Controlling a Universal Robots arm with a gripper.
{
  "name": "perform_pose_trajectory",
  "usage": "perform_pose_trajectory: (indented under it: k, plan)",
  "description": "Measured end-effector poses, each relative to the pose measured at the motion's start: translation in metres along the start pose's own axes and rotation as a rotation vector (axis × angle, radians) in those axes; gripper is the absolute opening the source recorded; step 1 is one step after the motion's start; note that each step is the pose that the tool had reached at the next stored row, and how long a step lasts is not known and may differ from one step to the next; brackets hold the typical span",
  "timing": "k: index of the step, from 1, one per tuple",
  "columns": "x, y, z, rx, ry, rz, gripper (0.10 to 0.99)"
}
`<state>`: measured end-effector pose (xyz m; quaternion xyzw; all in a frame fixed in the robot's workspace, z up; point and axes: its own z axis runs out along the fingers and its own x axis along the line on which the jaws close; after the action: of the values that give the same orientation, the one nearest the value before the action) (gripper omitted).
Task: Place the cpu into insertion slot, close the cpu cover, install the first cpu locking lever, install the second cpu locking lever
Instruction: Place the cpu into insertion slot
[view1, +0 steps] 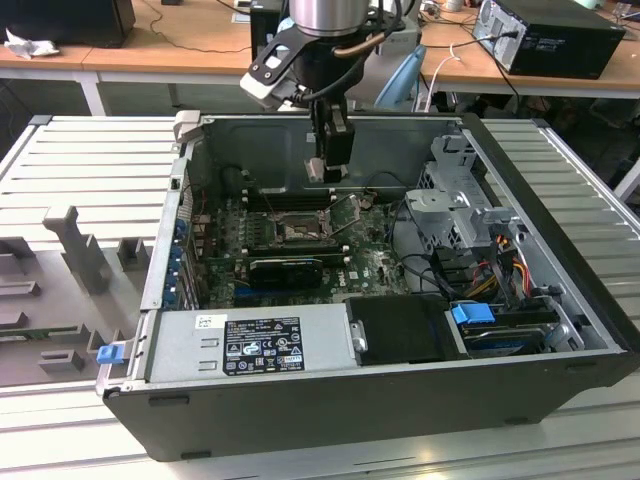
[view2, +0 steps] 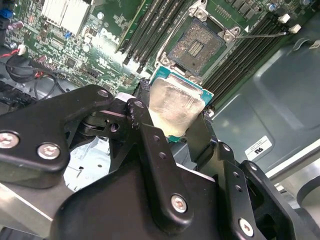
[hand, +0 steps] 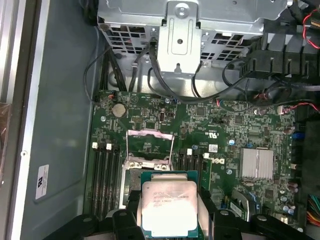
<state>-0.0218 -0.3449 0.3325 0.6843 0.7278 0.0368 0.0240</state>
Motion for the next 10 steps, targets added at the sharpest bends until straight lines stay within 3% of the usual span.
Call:
perform_pose_trajectory:
  k: [10]
  plan:
    - [-0.0001,-0.0007,0.0066,0.002,-0.001,0.012,0.533]
